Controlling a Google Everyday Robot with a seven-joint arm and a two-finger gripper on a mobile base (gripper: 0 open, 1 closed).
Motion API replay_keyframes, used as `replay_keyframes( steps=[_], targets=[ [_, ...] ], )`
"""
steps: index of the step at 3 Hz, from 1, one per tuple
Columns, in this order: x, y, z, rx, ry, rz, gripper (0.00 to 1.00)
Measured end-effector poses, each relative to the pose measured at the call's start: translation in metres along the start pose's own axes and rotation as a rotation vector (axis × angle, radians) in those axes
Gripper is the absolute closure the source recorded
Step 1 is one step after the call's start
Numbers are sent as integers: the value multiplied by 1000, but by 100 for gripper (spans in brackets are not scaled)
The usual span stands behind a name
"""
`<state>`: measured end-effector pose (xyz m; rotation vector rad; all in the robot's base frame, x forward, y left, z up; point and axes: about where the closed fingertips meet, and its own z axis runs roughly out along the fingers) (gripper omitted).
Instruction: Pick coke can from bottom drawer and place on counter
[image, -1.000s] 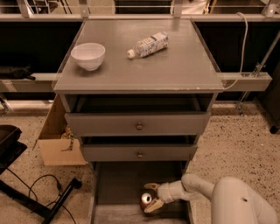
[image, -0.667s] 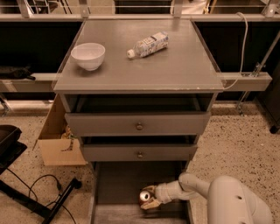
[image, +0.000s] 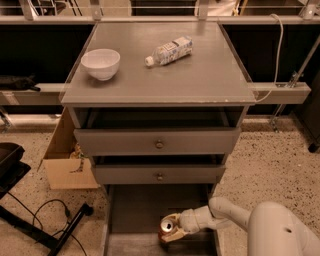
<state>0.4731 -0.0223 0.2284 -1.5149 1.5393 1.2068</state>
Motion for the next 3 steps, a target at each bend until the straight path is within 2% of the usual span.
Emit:
replay_keyframes(
  steps=[1, 2, 3],
  targets=[
    [-44, 20, -55, 15, -61, -20, 100],
    [-112, 55, -131, 9, -32, -52, 100],
    [-178, 67, -187, -4, 40, -92, 100]
  ],
)
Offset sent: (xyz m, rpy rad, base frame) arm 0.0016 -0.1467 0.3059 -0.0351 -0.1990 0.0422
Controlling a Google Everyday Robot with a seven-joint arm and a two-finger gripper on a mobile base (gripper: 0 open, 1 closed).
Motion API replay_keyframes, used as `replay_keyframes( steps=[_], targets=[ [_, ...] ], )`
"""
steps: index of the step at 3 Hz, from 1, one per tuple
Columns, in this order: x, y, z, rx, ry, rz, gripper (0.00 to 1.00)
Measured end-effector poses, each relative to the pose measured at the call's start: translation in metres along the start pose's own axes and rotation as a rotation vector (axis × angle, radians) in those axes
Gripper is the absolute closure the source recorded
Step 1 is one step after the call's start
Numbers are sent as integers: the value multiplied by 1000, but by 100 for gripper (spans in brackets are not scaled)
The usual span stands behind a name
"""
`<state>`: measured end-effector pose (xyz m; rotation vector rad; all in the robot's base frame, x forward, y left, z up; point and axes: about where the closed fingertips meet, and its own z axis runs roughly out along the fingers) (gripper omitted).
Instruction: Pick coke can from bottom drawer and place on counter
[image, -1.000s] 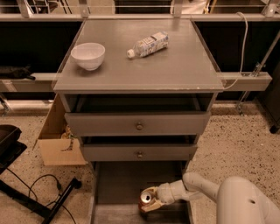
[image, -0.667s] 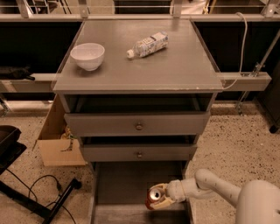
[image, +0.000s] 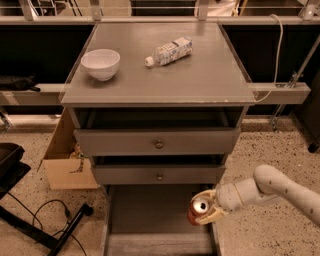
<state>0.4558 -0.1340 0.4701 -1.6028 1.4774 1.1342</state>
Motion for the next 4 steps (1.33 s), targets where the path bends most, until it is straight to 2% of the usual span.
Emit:
replay_keyframes(
  steps=[1, 2, 3, 4],
  targets=[
    [-71, -5, -46, -10, 110, -38, 100],
    [-173, -27, -112, 33, 232, -75, 100],
    [-224, -43, -148, 78, 279, -83, 100],
    [-271, -65, -188, 144, 249, -47, 100]
  ],
)
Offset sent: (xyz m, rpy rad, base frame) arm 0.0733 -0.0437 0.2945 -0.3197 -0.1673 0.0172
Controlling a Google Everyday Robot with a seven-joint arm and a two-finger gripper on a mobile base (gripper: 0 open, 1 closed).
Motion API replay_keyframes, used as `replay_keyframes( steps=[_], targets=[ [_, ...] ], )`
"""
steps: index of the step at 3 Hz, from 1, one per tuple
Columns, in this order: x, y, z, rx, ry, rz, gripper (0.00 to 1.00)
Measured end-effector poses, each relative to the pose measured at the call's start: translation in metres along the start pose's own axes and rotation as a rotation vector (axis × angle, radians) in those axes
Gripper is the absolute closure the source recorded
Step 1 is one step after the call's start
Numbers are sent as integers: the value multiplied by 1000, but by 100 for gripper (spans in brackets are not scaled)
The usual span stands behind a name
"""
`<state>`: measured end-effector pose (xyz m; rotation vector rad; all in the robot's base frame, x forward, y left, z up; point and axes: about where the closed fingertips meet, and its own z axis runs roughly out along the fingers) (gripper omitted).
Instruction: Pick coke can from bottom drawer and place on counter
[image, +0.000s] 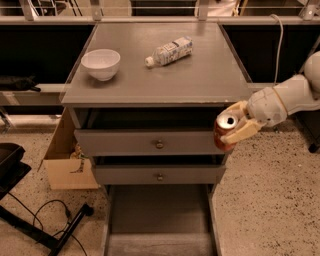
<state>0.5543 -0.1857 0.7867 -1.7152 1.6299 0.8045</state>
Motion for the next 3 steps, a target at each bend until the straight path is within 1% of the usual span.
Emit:
replay_keyframes(
  steps=[1, 2, 3],
  targets=[
    [-37, -33, -46, 94, -74, 56, 100],
    [-60, -59, -80, 190, -167, 121, 100],
    [-74, -82, -95, 269, -265, 176, 100]
  ],
)
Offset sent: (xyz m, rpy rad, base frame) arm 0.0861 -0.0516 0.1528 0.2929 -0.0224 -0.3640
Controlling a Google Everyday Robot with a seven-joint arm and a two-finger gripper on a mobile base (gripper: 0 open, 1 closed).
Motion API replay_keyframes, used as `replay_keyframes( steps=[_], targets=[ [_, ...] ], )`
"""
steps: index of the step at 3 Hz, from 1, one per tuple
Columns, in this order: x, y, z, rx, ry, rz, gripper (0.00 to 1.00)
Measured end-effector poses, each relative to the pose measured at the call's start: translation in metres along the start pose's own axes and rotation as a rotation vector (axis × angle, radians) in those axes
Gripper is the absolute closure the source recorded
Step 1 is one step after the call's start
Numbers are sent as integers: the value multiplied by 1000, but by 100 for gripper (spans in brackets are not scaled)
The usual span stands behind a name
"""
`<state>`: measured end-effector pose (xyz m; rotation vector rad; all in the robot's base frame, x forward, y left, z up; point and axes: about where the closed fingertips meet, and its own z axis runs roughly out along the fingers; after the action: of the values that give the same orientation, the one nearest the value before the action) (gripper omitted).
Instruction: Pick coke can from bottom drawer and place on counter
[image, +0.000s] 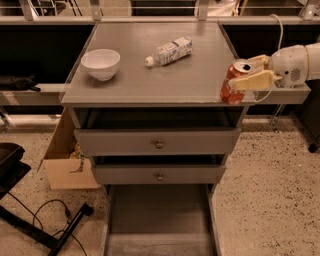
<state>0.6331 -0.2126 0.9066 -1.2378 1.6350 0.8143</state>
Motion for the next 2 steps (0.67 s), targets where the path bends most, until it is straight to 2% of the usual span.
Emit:
replay_keyframes(
  steps=[1, 2],
  targets=[
    [-18, -20, 17, 55, -59, 33, 100],
    [-30, -40, 47, 102, -77, 65, 100]
  ],
)
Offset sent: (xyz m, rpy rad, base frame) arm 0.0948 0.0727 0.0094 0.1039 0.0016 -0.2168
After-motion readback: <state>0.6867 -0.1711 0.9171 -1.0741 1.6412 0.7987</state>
